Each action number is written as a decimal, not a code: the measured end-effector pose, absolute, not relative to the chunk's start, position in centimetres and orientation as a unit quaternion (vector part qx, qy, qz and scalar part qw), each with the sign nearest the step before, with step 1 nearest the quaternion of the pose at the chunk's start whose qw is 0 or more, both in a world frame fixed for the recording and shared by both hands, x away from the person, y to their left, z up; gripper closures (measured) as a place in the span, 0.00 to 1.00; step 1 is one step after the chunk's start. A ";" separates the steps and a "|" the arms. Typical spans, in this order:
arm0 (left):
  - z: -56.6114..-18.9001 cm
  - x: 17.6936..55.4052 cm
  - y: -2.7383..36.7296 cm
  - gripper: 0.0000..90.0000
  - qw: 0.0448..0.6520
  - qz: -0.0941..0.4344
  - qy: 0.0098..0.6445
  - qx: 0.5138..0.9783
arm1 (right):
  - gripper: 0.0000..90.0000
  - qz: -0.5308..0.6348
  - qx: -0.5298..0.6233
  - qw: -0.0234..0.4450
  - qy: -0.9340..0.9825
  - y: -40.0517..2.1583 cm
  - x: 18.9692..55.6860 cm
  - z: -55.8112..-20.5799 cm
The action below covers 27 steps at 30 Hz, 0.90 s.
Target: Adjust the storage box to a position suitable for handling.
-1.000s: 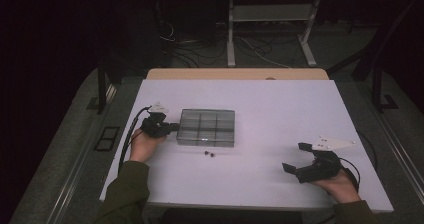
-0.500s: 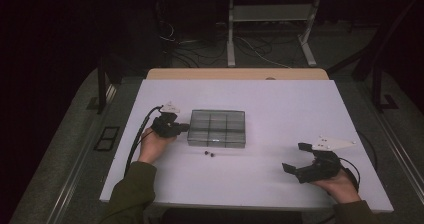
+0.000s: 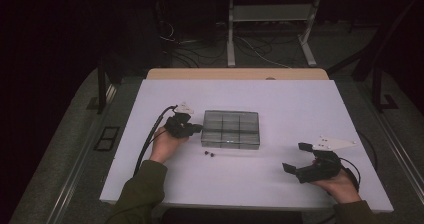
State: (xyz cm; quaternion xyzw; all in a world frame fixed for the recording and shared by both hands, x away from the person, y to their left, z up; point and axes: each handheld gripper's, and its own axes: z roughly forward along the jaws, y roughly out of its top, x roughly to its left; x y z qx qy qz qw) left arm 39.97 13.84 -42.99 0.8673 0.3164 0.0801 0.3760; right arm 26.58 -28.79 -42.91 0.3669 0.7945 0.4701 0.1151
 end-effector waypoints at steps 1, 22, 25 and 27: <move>-42.9 39.9 13.7 0.99 0.374 0.080 0.309 0.871 | 0.00 0.470 0.367 0.115 0.794 -28.8 26.6 -42.9; -43.0 38.9 10.0 0.99 0.377 0.071 0.268 0.884 | 0.01 0.470 0.370 0.116 0.793 -28.9 26.6 -42.9; -43.1 38.8 9.6 0.99 0.379 0.072 0.262 0.884 | 0.00 0.470 0.369 0.116 0.793 -28.9 26.6 -42.9; -43.2 38.6 9.4 0.99 0.379 0.073 0.263 0.884 | 0.01 0.470 0.368 0.117 0.794 -28.9 26.6 -42.9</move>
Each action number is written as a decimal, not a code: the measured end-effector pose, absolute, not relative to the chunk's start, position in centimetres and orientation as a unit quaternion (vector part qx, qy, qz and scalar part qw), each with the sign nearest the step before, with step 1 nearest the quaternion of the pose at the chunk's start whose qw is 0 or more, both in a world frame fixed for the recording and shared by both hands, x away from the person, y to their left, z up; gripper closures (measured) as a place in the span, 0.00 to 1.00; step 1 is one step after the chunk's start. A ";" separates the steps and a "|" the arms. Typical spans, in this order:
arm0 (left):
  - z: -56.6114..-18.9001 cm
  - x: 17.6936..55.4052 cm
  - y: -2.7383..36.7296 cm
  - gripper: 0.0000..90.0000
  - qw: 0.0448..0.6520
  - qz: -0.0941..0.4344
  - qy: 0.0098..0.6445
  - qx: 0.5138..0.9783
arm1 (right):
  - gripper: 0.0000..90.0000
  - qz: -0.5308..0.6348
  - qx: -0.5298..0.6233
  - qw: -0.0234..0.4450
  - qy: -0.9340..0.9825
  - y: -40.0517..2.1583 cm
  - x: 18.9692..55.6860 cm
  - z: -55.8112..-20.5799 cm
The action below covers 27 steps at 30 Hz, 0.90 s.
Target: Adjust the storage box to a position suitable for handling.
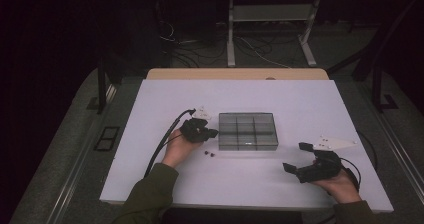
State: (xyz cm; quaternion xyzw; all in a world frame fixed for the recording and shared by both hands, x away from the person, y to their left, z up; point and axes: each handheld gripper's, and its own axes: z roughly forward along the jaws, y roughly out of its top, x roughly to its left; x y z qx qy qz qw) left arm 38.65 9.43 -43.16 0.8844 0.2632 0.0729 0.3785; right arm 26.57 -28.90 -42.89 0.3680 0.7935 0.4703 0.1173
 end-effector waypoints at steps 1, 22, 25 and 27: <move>-43.1 38.7 9.5 0.99 0.380 0.071 0.262 0.884 | 0.01 0.470 0.368 0.117 0.794 -28.9 26.6 -42.9; -41.4 33.8 15.2 0.49 0.436 0.081 0.274 0.854 | 0.01 0.465 0.370 0.102 0.798 -28.5 28.1 -41.6; -41.6 32.8 15.7 0.41 0.442 0.081 0.272 0.851 | 0.05 0.466 0.368 0.101 0.799 -28.2 28.9 -41.3; -41.8 32.3 16.1 0.35 0.447 0.081 0.276 0.847 | 0.05 0.462 0.372 0.100 0.799 -28.0 29.4 -41.0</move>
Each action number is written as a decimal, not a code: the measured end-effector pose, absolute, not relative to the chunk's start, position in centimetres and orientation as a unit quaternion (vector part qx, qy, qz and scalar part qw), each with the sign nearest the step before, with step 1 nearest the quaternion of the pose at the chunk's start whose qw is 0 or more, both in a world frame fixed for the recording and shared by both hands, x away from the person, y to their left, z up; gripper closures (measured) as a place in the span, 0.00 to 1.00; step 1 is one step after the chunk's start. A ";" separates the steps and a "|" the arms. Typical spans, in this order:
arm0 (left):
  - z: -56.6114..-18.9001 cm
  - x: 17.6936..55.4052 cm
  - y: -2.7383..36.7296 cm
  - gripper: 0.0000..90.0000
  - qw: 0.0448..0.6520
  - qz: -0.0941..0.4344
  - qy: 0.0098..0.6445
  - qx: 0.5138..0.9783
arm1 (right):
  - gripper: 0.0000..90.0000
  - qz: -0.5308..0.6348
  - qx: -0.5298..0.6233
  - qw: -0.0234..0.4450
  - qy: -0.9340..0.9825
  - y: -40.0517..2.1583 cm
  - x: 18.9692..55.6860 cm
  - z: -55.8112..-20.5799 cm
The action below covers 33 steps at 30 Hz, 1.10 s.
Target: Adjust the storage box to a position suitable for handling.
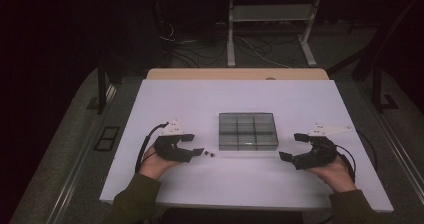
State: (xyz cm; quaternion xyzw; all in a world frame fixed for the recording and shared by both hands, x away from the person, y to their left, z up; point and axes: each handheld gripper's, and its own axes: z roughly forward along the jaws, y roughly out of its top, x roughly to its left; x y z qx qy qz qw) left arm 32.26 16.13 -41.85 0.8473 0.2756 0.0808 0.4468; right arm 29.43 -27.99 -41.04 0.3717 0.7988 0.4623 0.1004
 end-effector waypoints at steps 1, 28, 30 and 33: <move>-42.0 32.0 16.4 0.32 0.448 0.080 0.274 0.847 | 0.07 0.461 0.372 0.100 0.800 -27.9 29.7 -40.9; -43.3 29.7 17.2 0.00 0.446 0.088 0.285 0.844 | 0.72 0.442 0.386 0.099 0.804 -22.4 39.8 -38.2; -43.3 29.7 17.4 0.00 0.448 0.089 0.286 0.842 | 0.81 0.432 0.388 0.099 0.808 -21.9 40.6 -38.1; -43.3 29.6 17.4 0.00 0.450 0.090 0.285 0.841 | 0.91 0.421 0.391 0.098 0.812 -21.0 41.9 -38.0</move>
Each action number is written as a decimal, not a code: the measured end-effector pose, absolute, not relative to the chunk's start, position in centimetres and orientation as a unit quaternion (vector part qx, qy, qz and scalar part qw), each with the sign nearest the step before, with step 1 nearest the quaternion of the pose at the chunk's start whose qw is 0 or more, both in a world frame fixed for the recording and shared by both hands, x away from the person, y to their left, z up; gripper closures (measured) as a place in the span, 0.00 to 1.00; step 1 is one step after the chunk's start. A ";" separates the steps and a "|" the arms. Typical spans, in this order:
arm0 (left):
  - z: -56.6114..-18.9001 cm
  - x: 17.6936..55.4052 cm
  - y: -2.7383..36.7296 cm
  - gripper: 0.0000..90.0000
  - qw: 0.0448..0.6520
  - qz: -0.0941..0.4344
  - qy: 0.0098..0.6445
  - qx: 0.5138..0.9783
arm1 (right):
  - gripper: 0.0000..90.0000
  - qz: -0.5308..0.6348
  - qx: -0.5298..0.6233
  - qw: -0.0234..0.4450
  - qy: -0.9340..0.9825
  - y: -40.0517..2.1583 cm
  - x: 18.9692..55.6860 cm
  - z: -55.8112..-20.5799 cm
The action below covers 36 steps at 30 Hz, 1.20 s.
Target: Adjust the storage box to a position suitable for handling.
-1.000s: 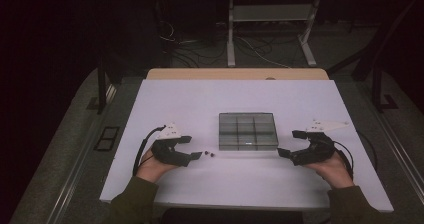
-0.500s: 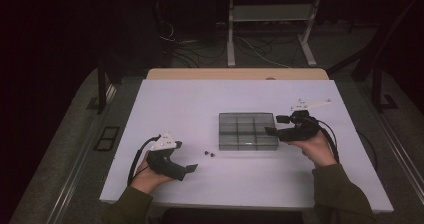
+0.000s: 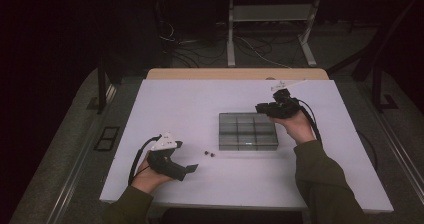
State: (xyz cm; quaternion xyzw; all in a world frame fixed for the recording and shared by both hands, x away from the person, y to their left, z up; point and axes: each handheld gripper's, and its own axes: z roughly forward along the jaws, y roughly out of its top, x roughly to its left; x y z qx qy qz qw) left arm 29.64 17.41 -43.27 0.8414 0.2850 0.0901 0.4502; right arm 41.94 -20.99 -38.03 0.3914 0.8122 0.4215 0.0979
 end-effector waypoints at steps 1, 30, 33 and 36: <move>-43.3 29.7 17.4 0.00 0.451 0.090 0.283 0.842 | 0.95 0.417 0.394 0.097 0.813 -20.7 42.3 -38.1; -43.4 29.5 17.1 0.00 0.447 0.082 0.273 0.848 | 0.99 0.326 0.406 0.053 0.852 -16.1 47.5 -41.0; -43.4 29.5 17.1 0.00 0.446 0.081 0.273 0.849 | 0.99 0.325 0.406 0.052 0.853 -16.0 47.5 -41.0; -43.5 29.5 17.0 0.00 0.446 0.081 0.273 0.849 | 0.99 0.322 0.404 0.053 0.855 -16.0 47.6 -41.0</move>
